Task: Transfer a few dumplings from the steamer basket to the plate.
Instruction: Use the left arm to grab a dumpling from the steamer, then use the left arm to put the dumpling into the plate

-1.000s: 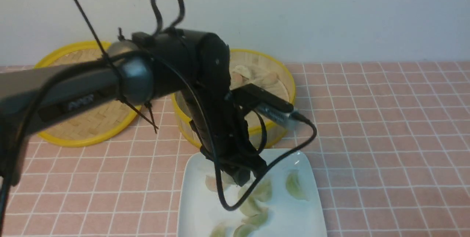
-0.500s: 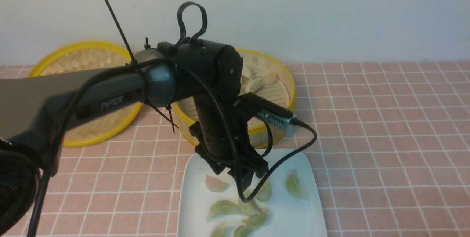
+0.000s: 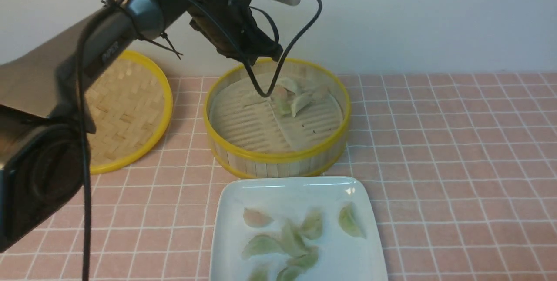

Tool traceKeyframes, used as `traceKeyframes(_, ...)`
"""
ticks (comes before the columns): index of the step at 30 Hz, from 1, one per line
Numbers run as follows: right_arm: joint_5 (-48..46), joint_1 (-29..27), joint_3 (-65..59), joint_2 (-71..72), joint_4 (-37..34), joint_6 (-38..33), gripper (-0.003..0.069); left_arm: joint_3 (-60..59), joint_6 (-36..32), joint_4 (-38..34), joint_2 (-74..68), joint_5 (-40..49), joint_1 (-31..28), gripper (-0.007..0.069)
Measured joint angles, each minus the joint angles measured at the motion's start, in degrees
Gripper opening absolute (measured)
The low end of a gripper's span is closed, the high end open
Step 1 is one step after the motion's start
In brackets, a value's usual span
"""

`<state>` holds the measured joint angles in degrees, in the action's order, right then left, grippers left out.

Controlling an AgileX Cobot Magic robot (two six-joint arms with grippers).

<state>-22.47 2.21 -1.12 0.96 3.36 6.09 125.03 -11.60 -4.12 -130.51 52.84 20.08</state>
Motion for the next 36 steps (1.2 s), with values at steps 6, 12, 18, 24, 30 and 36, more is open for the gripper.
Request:
traceKeyframes(6,0.0,0.0,0.0,0.0,0.0,0.0,-0.0015,0.73,-4.92,0.22,-6.8,-4.74,-0.13,0.0251)
traceKeyframes(12,0.0,0.0,0.0,0.0,0.0,0.0,-0.0015,0.86,-5.16,3.24,-10.17,-9.13,-0.13,0.0482)
traceKeyframes(18,0.0,0.0,0.0,0.0,0.0,0.0,-0.0015,1.15,-5.01,4.12,-11.95,-9.76,-0.13,0.0463)
traceKeyframes(24,0.0,0.0,0.0,0.0,0.0,0.0,-0.0015,1.2,-4.84,4.12,-10.15,-2.7,-0.06,0.0139)
traceKeyframes(30,0.0,0.0,0.0,0.0,0.0,0.0,-0.0015,1.09,-4.45,4.12,2.37,10.98,0.33,0.0153)
traceKeyframes(36,0.0,0.0,0.0,0.0,0.0,0.0,-0.0015,0.06,-3.57,-0.43,15.42,17.71,0.72,0.0153)
